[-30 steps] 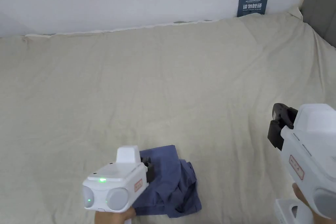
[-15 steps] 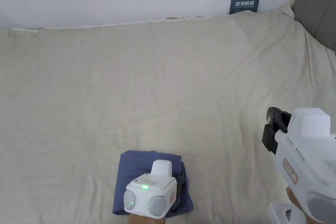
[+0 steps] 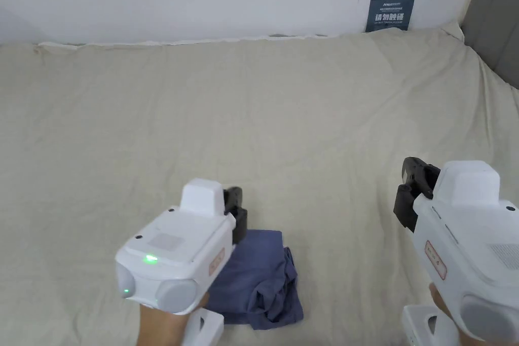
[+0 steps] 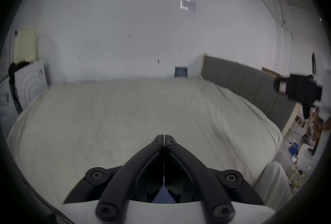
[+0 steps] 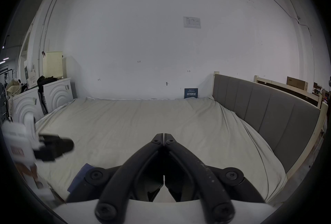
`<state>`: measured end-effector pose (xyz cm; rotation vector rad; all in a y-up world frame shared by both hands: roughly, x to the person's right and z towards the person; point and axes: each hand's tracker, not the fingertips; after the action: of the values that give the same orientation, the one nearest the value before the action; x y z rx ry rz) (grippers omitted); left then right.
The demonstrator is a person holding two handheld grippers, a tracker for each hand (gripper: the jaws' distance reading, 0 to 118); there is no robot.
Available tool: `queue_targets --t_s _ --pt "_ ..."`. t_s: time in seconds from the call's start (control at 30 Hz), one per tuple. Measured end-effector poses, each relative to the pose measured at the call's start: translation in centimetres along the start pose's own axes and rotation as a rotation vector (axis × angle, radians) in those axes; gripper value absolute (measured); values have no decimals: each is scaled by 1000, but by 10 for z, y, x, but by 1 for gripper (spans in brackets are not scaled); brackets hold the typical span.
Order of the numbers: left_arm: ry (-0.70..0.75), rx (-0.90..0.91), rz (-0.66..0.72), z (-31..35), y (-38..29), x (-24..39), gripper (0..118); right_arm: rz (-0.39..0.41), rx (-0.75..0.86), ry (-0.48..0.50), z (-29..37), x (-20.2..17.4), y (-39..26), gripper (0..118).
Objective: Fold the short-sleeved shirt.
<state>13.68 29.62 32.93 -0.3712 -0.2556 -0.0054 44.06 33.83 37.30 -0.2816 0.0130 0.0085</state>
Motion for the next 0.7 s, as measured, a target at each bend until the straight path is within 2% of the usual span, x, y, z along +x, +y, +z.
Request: queue_targets --t_s 0.2,0.27,0.37,0.7 --pt "173 151 -8 34 26 -44 0 15 30 -1 2 -2 3 1" --pt "226 168 -26 40 27 -58 0 17 33 3 5 -19 7 1" --pt "290 184 -43 48 24 -77 0 26 44 8 4 -25 8 1" --pt "333 187 -19 57 20 -99 0 44 44 35 -3 -39 6 1"
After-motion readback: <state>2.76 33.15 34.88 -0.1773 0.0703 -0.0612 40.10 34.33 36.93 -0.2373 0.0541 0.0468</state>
